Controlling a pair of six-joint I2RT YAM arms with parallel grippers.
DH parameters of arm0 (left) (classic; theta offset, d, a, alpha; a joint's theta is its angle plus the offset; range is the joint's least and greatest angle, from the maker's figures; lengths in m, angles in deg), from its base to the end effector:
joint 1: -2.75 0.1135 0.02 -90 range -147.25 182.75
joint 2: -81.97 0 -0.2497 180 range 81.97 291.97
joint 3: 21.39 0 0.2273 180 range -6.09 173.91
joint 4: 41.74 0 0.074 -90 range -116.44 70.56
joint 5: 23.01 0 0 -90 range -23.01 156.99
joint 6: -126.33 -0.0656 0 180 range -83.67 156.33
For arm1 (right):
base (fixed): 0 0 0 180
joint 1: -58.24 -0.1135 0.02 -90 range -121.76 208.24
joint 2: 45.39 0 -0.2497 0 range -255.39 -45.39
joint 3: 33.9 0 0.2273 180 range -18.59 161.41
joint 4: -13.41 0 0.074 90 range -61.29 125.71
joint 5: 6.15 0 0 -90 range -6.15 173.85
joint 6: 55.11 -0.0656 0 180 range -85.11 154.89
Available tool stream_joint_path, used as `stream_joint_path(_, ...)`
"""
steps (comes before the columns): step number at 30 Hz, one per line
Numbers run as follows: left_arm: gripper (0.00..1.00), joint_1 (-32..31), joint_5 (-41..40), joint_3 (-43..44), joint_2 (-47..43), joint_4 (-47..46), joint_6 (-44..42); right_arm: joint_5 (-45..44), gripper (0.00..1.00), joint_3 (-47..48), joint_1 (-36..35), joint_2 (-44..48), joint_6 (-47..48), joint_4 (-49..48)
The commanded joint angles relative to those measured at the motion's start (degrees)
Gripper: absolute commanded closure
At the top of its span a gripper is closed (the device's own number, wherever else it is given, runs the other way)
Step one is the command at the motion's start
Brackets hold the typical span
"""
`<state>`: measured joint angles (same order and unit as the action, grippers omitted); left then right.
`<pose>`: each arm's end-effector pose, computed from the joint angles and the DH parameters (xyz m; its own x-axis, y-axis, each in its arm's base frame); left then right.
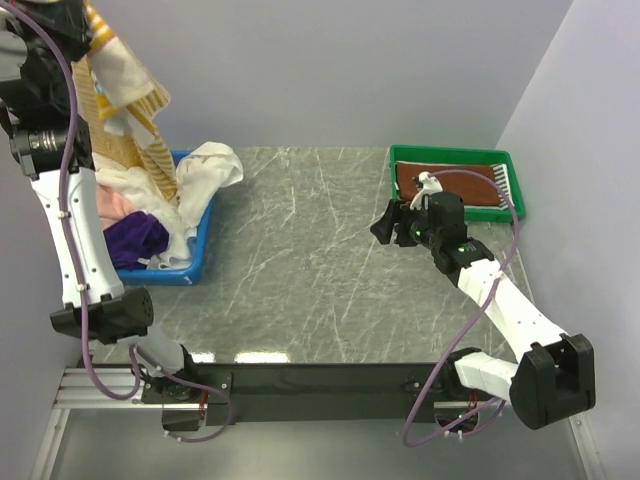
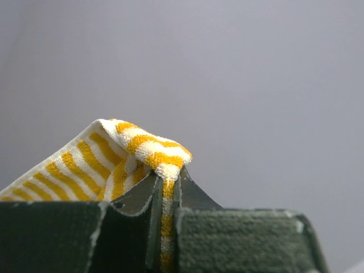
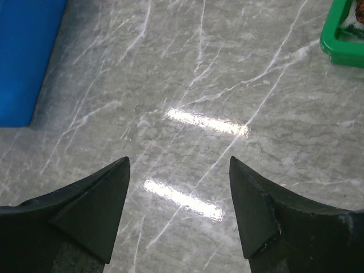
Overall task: Fold and stack the towels
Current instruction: Move the towel to the center of the board
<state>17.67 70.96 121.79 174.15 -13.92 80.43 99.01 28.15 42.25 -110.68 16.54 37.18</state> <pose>0.2918 0.0730 0.5946 0.4091 -0.6095 -0.6791 0.1244 0.7745 -0.6202 0.2499 0.0895 0.2651 -0.5686 0.1532 -0.8082 -0.3275 0.8591 0.3932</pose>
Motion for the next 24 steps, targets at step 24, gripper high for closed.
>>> stream_joint_path(24, 0.98, -38.7, 14.8, -14.1, -7.2, -23.2, -6.6, -11.4, 0.23, -5.9, 0.0, 18.9, -1.3, -6.3)
